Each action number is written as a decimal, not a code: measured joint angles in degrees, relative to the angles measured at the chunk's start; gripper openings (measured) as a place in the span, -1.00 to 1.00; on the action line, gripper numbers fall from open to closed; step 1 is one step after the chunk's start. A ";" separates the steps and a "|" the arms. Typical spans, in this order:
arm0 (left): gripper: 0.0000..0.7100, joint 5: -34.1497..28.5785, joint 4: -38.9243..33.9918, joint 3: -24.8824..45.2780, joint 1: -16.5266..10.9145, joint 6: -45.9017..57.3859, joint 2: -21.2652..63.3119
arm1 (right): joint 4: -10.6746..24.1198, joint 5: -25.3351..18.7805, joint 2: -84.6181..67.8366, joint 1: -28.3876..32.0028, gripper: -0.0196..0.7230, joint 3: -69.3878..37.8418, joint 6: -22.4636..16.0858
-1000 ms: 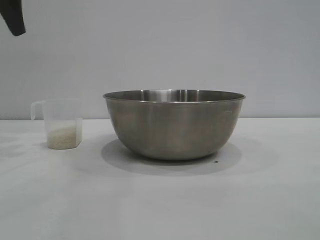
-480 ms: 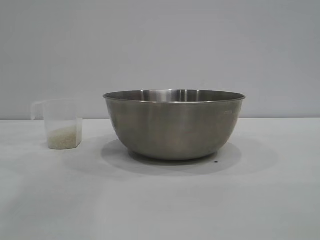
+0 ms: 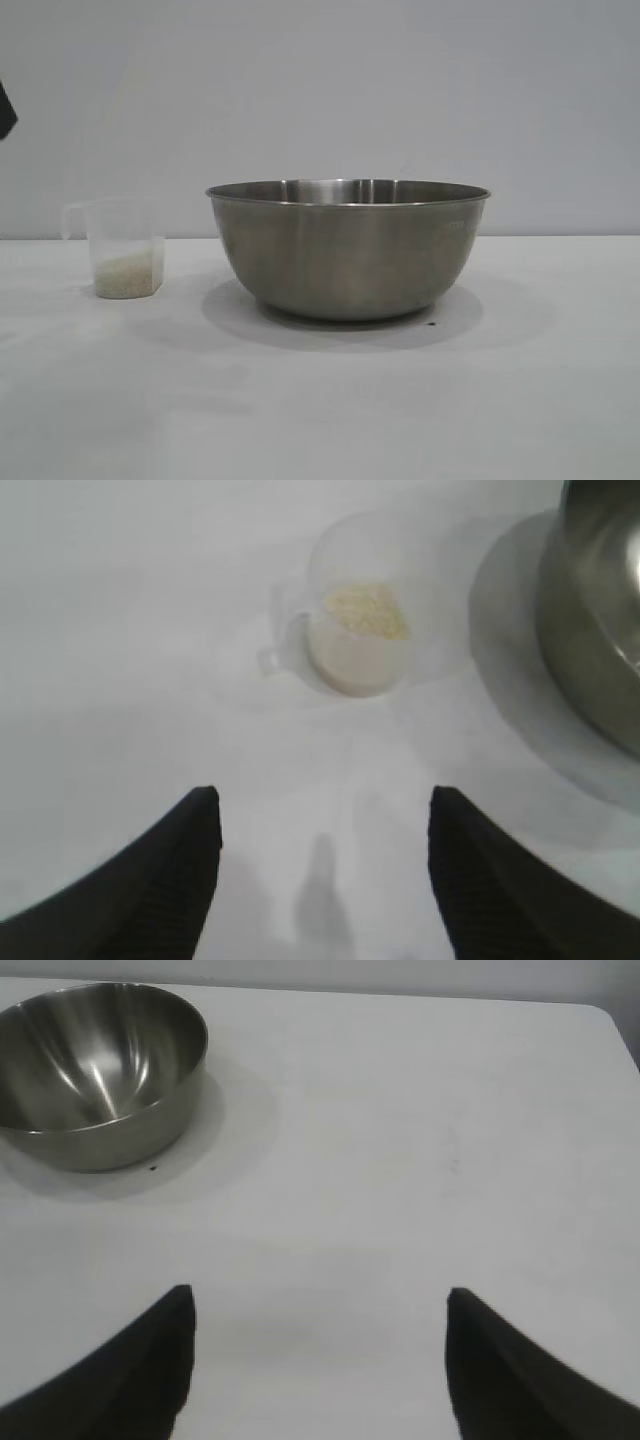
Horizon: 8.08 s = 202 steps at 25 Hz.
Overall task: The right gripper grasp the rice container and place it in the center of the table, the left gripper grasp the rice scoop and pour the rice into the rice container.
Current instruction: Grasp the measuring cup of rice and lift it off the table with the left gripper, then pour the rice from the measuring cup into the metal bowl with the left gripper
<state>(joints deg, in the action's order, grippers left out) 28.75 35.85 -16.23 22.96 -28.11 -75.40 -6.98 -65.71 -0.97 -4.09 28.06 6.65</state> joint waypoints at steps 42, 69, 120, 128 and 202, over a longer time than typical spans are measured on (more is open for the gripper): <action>0.13 36.37 -12.47 -4.45 0.70 19.66 -32.56 | 0.00 0.09 0.00 0.00 0.27 0.00 0.00; -0.04 36.47 -15.65 -11.34 -2.28 17.27 -39.41 | 0.00 0.09 0.00 0.00 0.27 0.00 0.00; -1.00 36.36 -28.75 -25.99 -6.77 16.17 -48.47 | 0.00 0.09 0.00 0.00 0.27 0.00 0.00; -1.00 35.98 -29.36 -26.11 -6.77 18.50 -47.48 | 0.00 0.09 0.00 0.00 0.27 0.00 0.00; -1.00 36.28 -80.39 -31.57 -3.71 -75.32 -31.36 | 0.00 0.09 0.00 0.00 0.27 0.00 0.00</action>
<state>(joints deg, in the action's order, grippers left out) 65.04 -44.54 -47.80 19.26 -103.43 -106.77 -6.98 -65.61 -0.97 -4.09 28.06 6.65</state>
